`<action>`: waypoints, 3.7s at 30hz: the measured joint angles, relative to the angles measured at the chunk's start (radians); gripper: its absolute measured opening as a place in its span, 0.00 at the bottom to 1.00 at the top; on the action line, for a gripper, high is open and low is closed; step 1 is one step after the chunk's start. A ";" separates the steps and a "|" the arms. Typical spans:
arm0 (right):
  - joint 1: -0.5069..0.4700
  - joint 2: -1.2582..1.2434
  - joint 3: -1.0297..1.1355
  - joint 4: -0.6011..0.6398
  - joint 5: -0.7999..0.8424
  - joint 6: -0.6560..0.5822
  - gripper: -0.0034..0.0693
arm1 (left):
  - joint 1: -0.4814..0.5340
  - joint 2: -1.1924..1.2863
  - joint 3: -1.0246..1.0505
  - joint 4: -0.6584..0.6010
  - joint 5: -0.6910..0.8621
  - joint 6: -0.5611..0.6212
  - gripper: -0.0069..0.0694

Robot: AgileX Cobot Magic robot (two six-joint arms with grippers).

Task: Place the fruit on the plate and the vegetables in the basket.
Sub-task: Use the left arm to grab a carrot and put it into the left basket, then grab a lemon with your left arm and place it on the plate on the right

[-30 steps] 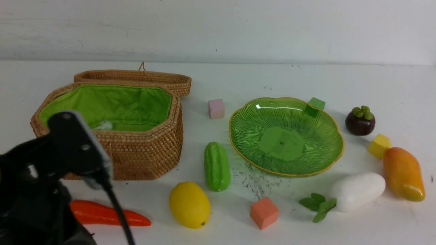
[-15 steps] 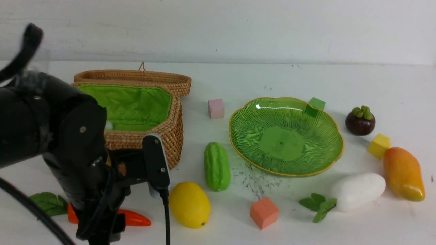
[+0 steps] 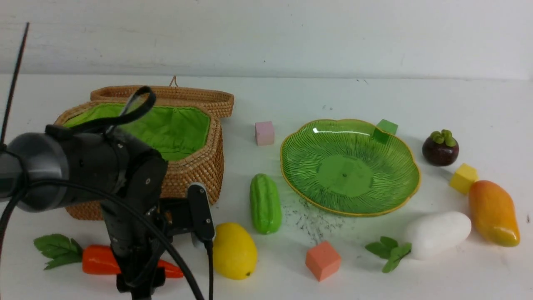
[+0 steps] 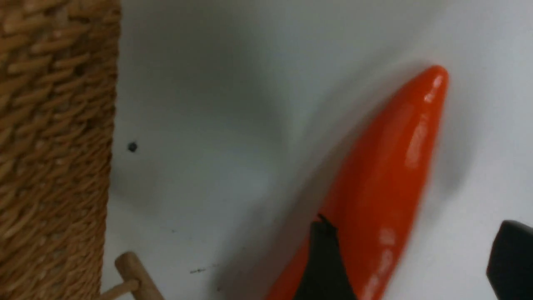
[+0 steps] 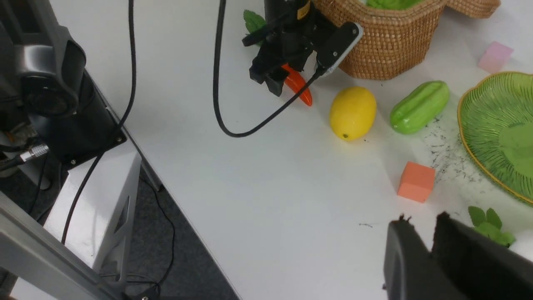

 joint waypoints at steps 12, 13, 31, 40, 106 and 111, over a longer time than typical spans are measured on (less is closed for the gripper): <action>0.000 0.001 0.000 0.009 0.000 0.000 0.21 | 0.000 0.047 -0.002 0.055 0.048 0.007 0.42; 0.000 0.001 0.000 0.009 0.000 0.000 0.21 | 0.000 0.037 -0.002 0.049 0.058 0.007 0.42; 0.000 0.003 0.000 0.004 -0.252 0.000 0.22 | 0.009 -0.478 -0.002 0.298 -0.106 -0.065 0.42; 0.000 0.003 0.000 0.009 -0.357 0.018 0.22 | 0.100 -0.308 -0.002 0.578 -0.471 -0.273 0.42; 0.000 0.005 0.000 0.003 -0.226 0.083 0.25 | -0.337 -0.044 -0.046 0.341 -0.212 -1.783 0.91; 0.000 0.005 0.000 0.002 -0.225 0.083 0.25 | -0.337 0.017 -0.046 0.367 -0.240 -1.818 0.89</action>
